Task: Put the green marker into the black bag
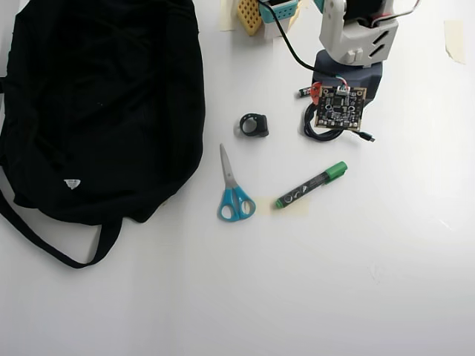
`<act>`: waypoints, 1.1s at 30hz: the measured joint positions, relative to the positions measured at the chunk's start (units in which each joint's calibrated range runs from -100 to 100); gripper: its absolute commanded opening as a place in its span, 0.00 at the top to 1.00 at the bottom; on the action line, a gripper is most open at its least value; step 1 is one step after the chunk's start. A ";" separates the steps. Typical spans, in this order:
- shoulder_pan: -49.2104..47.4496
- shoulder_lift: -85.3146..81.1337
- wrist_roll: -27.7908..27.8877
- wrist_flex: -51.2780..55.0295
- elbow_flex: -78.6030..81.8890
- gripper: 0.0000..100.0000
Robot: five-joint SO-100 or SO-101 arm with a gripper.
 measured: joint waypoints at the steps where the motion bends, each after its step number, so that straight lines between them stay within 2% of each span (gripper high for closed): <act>1: -0.15 0.58 -0.83 0.34 0.00 0.98; 10: -1.03 5.15 -7.47 1.20 -2.28 0.97; 15: -0.73 7.06 -9.96 1.63 -5.35 0.88; 33: -1.18 16.85 -12.11 1.63 -11.24 0.86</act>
